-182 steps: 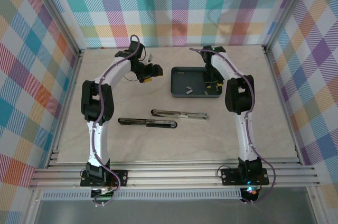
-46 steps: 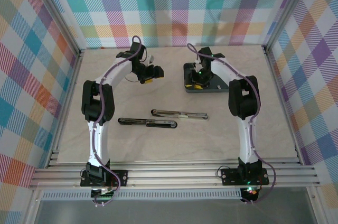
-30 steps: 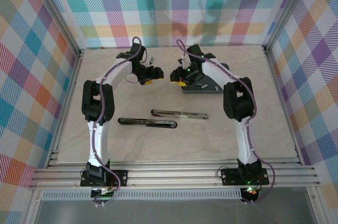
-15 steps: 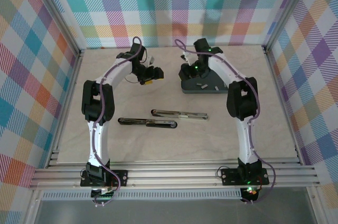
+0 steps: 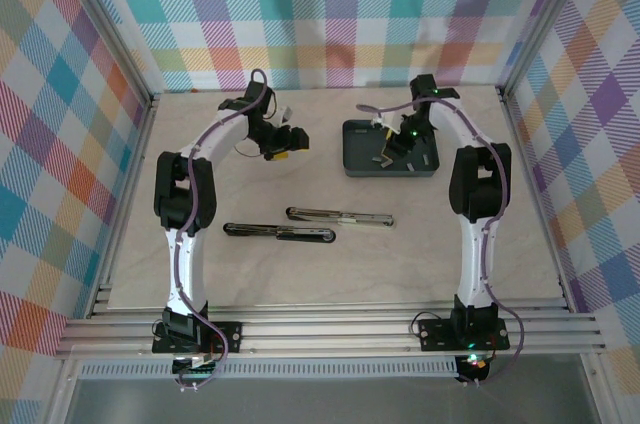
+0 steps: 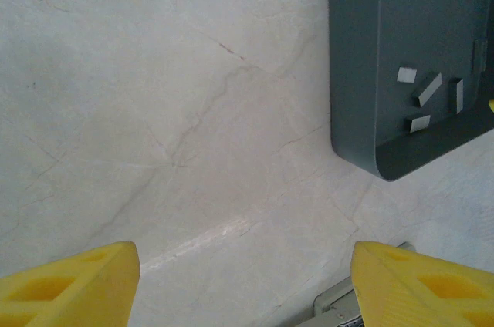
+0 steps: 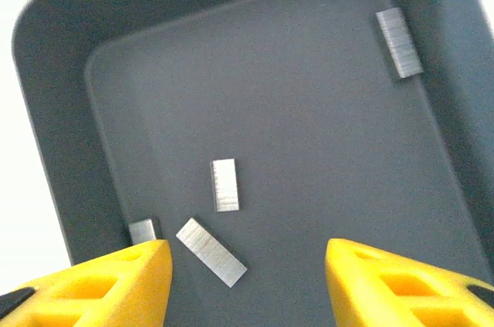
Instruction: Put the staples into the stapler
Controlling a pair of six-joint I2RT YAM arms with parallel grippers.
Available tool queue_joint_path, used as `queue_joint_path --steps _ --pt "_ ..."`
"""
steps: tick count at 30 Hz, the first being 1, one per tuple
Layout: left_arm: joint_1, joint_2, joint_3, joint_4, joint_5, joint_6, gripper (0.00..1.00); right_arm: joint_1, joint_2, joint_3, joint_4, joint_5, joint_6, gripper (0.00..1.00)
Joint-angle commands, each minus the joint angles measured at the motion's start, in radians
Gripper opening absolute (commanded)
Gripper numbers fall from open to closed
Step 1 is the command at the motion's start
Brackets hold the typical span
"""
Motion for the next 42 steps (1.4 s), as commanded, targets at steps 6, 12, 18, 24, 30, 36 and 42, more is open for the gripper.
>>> queue_joint_path --steps 6,12,18,24,30,36,42 --pt "0.015 0.043 0.063 -0.073 -0.003 0.028 0.73 -0.010 0.042 0.070 -0.121 0.000 -0.380 0.48" --pt "0.015 0.059 0.079 -0.089 -0.012 0.023 0.73 -0.009 0.062 0.059 -0.129 0.027 -0.469 0.46" --pt "0.014 0.068 0.079 -0.083 -0.013 0.002 0.72 -0.002 0.083 0.057 -0.084 0.052 -0.491 0.45" --pt "0.012 0.073 0.077 -0.080 -0.013 -0.011 0.72 0.007 0.099 0.056 -0.068 0.053 -0.528 0.46" --pt "0.010 0.074 0.071 -0.080 -0.015 -0.014 0.72 0.021 0.106 0.068 -0.113 0.011 -0.559 0.46" --pt "0.009 0.073 0.065 -0.077 -0.016 -0.014 0.72 0.032 0.126 0.094 -0.149 0.003 -0.568 0.46" --pt "0.009 0.070 0.056 -0.079 -0.017 -0.011 0.73 0.035 0.145 0.106 -0.172 0.031 -0.581 0.45"
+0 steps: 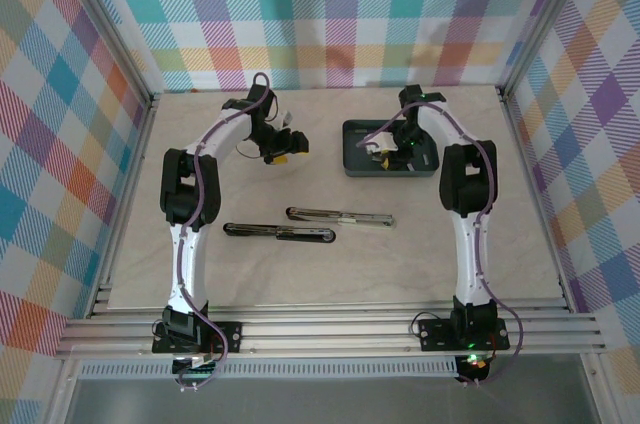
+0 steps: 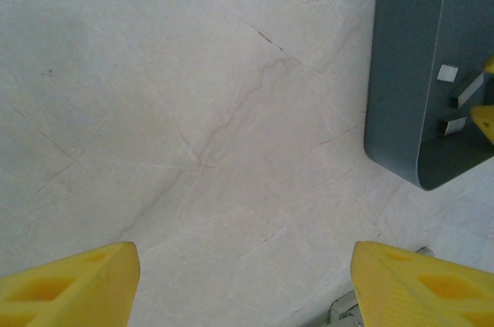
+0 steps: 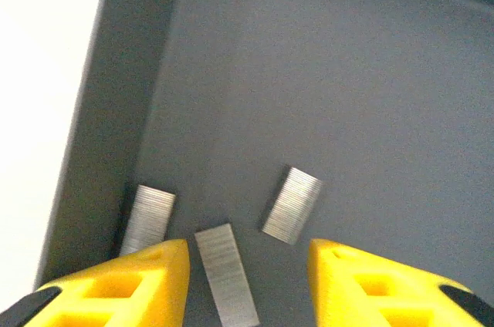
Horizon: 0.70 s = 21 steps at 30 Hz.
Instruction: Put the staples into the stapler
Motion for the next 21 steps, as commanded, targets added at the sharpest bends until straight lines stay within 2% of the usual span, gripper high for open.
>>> queue_joint_path --steps 1,21 --pt "0.007 0.003 0.000 -0.022 -0.005 -0.006 0.73 0.007 0.024 0.029 -0.063 -0.022 -0.034 0.45" --pt "0.007 0.004 -0.007 -0.012 -0.002 -0.017 0.73 0.007 0.078 0.079 -0.071 0.073 -0.007 0.37"
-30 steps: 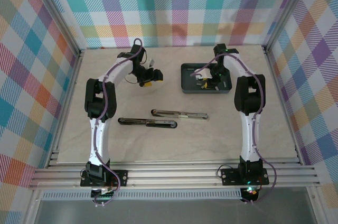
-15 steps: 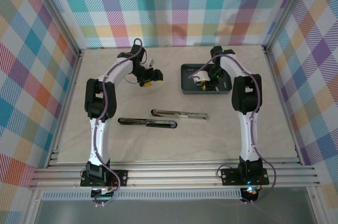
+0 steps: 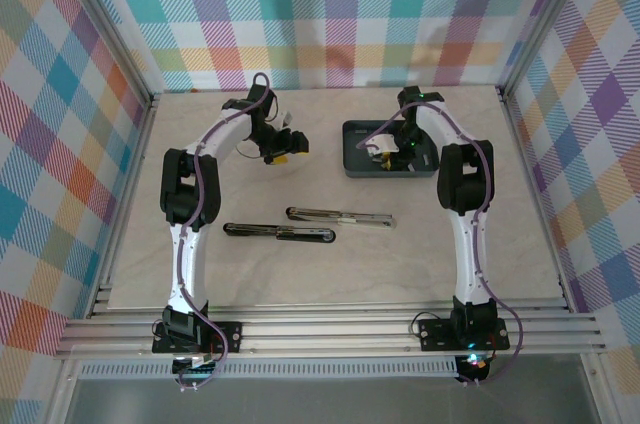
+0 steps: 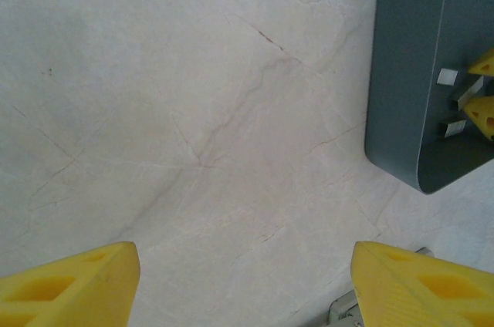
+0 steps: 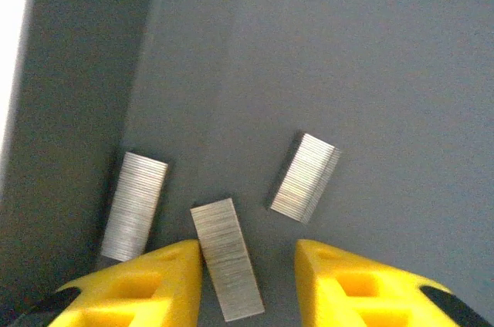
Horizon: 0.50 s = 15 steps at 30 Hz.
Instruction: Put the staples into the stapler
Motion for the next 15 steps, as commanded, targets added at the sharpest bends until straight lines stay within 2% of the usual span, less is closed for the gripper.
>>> queue_joint_path --steps 1,7,15 --pt "0.006 0.006 -0.005 -0.012 -0.001 -0.015 0.73 0.007 0.034 0.024 -0.031 -0.004 0.003 0.35" --pt "0.007 0.007 -0.005 -0.012 0.000 -0.016 0.73 0.009 0.043 0.038 -0.044 -0.002 0.015 0.26" --pt "0.005 0.006 -0.003 -0.014 0.001 -0.016 0.72 0.010 0.024 0.050 -0.055 -0.008 0.047 0.21"
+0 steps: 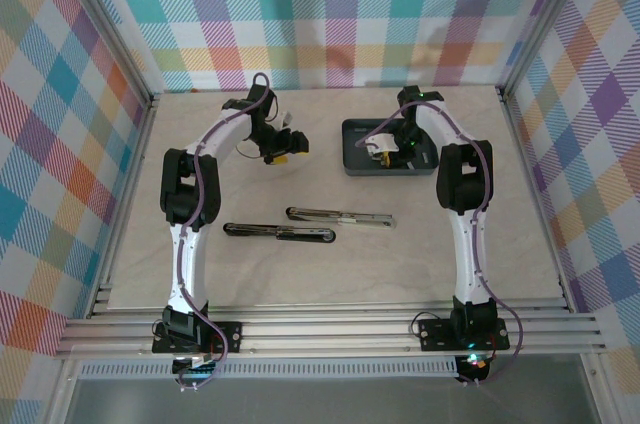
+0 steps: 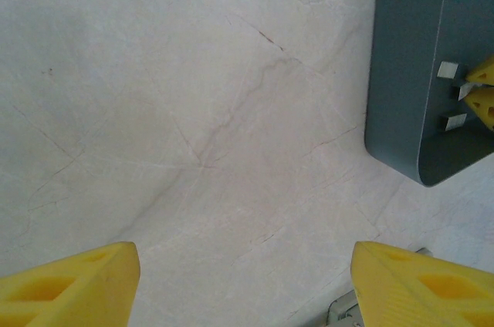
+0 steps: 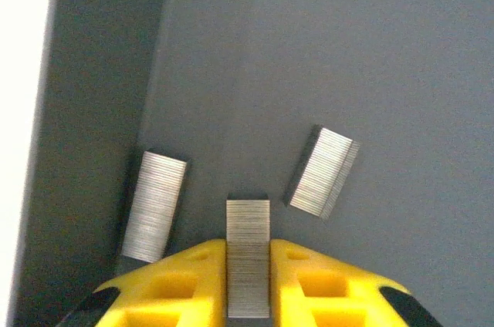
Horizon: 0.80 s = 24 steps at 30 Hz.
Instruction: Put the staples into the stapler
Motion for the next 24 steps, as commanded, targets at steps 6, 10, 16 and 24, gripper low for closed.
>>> queue_joint_path --steps 6,10,16,24 --pt "0.004 0.000 -0.003 -0.016 0.001 -0.012 0.72 0.008 -0.041 0.021 -0.018 -0.033 0.056 0.21" --pt "0.001 -0.009 -0.005 -0.016 0.002 -0.014 0.73 0.008 -0.091 0.004 -0.009 -0.054 0.083 0.21" --pt "-0.001 -0.042 -0.040 0.001 0.003 -0.012 0.72 0.010 -0.189 -0.075 0.035 -0.077 0.136 0.20" --pt "-0.002 -0.100 -0.090 0.020 0.012 -0.015 0.72 0.029 -0.341 -0.208 0.061 -0.112 0.250 0.20"
